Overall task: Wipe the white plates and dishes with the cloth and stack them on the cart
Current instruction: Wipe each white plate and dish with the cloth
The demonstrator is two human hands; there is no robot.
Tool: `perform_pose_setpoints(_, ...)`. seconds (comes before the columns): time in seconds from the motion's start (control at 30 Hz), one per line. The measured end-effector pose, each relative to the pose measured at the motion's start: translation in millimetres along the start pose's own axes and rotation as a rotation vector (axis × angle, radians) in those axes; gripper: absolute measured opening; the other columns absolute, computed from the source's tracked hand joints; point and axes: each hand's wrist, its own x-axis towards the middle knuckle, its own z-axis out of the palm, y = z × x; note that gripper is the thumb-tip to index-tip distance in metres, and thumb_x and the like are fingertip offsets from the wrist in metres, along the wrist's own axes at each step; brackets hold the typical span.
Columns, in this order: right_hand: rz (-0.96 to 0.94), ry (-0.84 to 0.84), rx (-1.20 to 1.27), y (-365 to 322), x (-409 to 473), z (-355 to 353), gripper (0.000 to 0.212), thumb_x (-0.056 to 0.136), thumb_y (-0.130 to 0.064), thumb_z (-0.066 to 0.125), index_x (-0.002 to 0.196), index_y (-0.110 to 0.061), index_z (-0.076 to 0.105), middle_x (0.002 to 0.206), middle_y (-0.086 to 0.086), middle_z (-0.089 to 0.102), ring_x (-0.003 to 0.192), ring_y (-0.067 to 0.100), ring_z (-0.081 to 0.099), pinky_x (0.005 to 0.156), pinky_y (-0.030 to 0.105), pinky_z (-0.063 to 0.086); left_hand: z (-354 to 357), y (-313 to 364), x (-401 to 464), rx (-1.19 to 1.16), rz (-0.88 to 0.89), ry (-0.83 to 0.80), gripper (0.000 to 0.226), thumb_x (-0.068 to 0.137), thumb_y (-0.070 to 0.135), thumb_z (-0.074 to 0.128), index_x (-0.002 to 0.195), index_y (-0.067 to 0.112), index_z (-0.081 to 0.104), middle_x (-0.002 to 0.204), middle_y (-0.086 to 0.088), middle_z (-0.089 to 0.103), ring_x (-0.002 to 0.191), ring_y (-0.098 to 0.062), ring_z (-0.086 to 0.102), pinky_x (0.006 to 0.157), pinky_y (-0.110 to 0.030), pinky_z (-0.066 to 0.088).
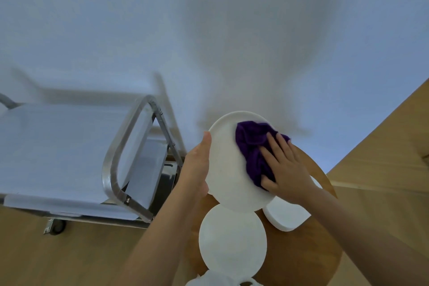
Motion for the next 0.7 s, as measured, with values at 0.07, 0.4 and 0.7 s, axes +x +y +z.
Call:
perform_pose_setpoints(0.07,0.044,0.049,-0.02,-5,9,-4,0.069,0.08,-0.043,0.033,0.136,-0.004,0.047,0.145,0.025,0.035,0.136,0.044,0.027,0.109,0.055,0.02,2,2,-1,0.002,0.017,-0.045,0.049,0.087,0.065,0.046,0.108,0.024,0.064,0.092,0.002,0.074,0.087,-0.019,0.07,0.058,-0.028,0.054)
perform_pose_setpoints(0.4,0.054,0.164,0.27,-83,43,-8,0.075,0.082,-0.045,0.022,0.151,-0.018,0.008,0.158,0.013,0.003,0.145,0.025,-0.01,0.116,0.043,-0.009,15,1,-1,-0.016,0.104,-0.068,0.044,0.089,0.06,0.048,0.104,0.025,0.071,0.096,0.002,0.076,0.096,-0.017,0.07,0.083,-0.034,0.055)
perform_pose_setpoints(0.7,-0.122,0.002,0.383,-90,19,1,0.068,0.086,-0.053,0.021,0.149,-0.028,0.02,0.158,-0.004,0.007,0.145,0.013,-0.007,0.117,0.036,-0.004,-3,3,12,-0.137,0.053,0.036,0.048,0.088,0.063,0.049,0.098,0.021,0.072,0.089,0.0,0.076,0.08,-0.015,0.073,0.063,-0.03,0.055)
